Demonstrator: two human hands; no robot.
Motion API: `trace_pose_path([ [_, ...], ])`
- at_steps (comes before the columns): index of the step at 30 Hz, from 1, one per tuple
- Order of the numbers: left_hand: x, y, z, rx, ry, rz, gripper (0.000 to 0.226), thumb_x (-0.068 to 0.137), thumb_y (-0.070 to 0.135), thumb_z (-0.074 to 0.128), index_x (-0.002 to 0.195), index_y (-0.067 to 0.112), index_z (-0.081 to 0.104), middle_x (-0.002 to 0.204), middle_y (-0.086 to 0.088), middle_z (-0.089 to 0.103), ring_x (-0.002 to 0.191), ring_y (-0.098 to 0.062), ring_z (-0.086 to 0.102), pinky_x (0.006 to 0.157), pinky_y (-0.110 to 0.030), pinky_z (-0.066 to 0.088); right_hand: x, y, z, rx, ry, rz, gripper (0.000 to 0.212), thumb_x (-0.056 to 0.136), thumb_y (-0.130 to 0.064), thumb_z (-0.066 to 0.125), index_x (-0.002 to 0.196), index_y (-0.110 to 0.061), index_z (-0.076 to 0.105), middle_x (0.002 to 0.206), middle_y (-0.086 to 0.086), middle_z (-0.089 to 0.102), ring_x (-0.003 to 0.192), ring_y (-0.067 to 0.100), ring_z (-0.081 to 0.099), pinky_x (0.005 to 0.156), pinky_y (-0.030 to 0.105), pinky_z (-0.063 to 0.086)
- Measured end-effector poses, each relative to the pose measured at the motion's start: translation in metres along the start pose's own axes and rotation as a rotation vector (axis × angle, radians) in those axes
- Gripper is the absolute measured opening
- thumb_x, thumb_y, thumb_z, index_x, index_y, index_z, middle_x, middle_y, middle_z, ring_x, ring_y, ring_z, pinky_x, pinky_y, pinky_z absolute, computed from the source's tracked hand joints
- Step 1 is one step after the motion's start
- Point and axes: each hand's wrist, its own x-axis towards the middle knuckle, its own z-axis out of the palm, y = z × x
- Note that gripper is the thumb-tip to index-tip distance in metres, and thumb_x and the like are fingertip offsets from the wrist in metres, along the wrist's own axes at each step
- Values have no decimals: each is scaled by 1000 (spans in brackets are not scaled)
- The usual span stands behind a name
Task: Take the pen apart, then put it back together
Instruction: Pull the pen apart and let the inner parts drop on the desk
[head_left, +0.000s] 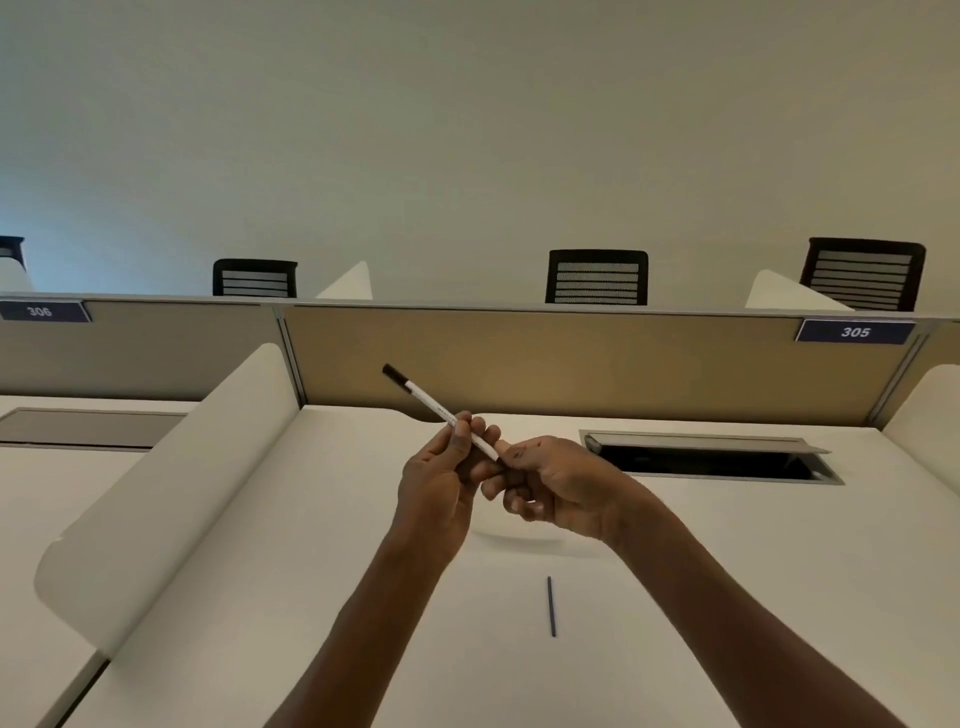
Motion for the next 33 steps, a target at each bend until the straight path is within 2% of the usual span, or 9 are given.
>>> trace_pose_path([
  [2, -2, 3, 1, 17, -29, -7, 21, 88, 23, 59, 96, 7, 70, 94, -15, 65, 70, -20, 56, 51, -27, 50, -5, -1, -3, 76, -81, 69, 40, 103, -22, 38, 93, -4, 72, 79, 9, 70, 53, 11, 51, 44, 17, 35],
  [6, -2, -1, -1, -5, 55, 77, 21, 94, 13, 55, 106, 2, 67, 91, -10, 71, 85, -20, 71, 75, -30, 61, 0, 6, 9, 41, 41, 24, 36, 103, -26, 41, 77, -12, 61, 63, 2, 58, 45, 7, 42, 42, 16, 33],
  [8, -3, -6, 1, 27, 137, 125, 19, 96, 10, 54, 105, 3, 68, 88, -8, 73, 88, -20, 72, 83, -31, 60, 7, 14, 21, -216, 269, -105, 33, 101, -20, 44, 71, -14, 58, 57, 1, 54, 47, 11, 42, 47, 21, 34],
  [12, -4, -12, 7, -24, 265, 115, 18, 96, 13, 56, 105, 5, 69, 92, -7, 77, 91, -21, 74, 76, -29, 61, 16, 34, 31, -1247, 741, -499, 19, 92, -10, 54, 77, -14, 64, 66, 5, 66, 58, 23, 58, 53, 27, 36],
  [17, -4, -12, 9, -134, 296, 34, 17, 96, 16, 57, 104, 6, 68, 92, -6, 78, 89, -19, 75, 70, -29, 62, 14, 44, 32, -1543, 815, -708, 14, 82, -7, 72, 73, -9, 62, 57, 5, 59, 42, 18, 50, 39, 23, 35],
  [20, -6, -10, 6, -112, 245, 42, 18, 97, 15, 54, 104, 6, 68, 92, -5, 77, 91, -19, 74, 75, -30, 62, 14, 39, 29, -1416, 721, -591, 19, 97, -15, 50, 82, -10, 60, 69, 6, 65, 52, 21, 50, 48, 30, 37],
  [23, -6, -7, 4, -95, 200, 74, 18, 98, 13, 52, 102, 6, 68, 89, -5, 75, 90, -19, 73, 79, -31, 61, 9, 22, 23, -836, 449, -339, 32, 101, -25, 42, 84, -9, 64, 70, 4, 69, 52, 18, 56, 53, 34, 47],
  [26, -6, -7, 3, -83, 166, 75, 19, 98, 14, 52, 100, 5, 69, 87, -6, 74, 86, -19, 73, 74, -31, 61, 4, 7, 15, -365, 298, -148, 46, 102, -42, 39, 93, -4, 65, 69, 6, 70, 48, 15, 53, 43, 24, 38],
  [33, -6, -8, 1, -62, 173, 81, 21, 96, 14, 53, 105, 3, 69, 90, -7, 75, 89, -20, 74, 69, -27, 60, 5, 8, 14, -126, 203, -84, 37, 101, -25, 51, 95, 6, 70, 62, 6, 62, 46, 10, 46, 43, 18, 35],
])
